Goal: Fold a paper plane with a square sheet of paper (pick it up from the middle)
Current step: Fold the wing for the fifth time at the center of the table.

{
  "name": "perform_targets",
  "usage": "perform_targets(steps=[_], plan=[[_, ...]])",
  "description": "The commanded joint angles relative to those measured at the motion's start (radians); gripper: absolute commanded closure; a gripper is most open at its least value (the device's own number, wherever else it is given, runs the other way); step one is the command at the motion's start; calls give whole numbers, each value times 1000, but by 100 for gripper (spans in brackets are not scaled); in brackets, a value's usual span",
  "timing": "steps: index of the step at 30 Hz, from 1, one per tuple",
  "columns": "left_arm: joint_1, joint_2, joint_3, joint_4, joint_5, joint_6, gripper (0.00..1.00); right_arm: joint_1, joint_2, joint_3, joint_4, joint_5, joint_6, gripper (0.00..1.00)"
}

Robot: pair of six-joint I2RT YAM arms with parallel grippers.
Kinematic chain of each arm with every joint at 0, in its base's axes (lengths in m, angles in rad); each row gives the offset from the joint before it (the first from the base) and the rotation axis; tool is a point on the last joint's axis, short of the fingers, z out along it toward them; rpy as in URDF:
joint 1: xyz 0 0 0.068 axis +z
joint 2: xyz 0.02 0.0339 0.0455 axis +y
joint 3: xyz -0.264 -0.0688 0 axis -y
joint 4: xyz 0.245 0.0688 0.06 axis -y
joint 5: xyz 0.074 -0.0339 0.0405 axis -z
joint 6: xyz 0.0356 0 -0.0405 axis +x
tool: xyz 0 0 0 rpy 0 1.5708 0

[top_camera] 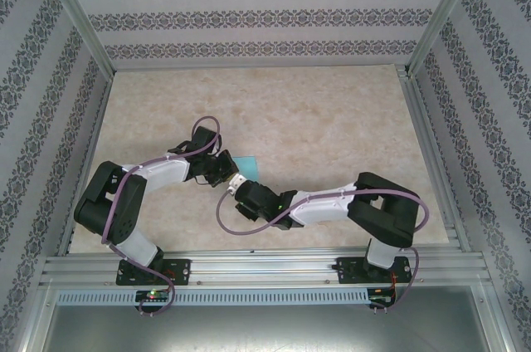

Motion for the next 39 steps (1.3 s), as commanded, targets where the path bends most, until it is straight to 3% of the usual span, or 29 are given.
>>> perform_targets(steps=[1,6,14,16,19,21,24,28,32,39], plan=[[11,-16,5,11,4,-12,100,21,36,30,29,160,-74,58],[10,-20,5,6,-1,-11,100,24,55,31,22,170,-80,73],[12,-25,4,4,-5,-15,100,24,71,22,38,156,-68,86],[11,-30,6,-15,-12,-10,96,21,71,15,49,151,-60,94],[11,-54,11,-59,-41,2,88,11,72,13,48,120,-42,97],[12,-77,11,-99,-75,8,72,0,75,9,51,83,-30,100],[12,-116,22,-177,-132,28,57,-36,71,-8,69,-8,32,100],[13,-189,28,-273,-229,44,45,-78,49,-48,136,-122,104,100],[15,-272,21,-329,-315,48,37,-128,33,-70,177,-266,175,100],[14,-345,-13,-329,-337,47,37,-228,15,-117,277,-476,319,100]])
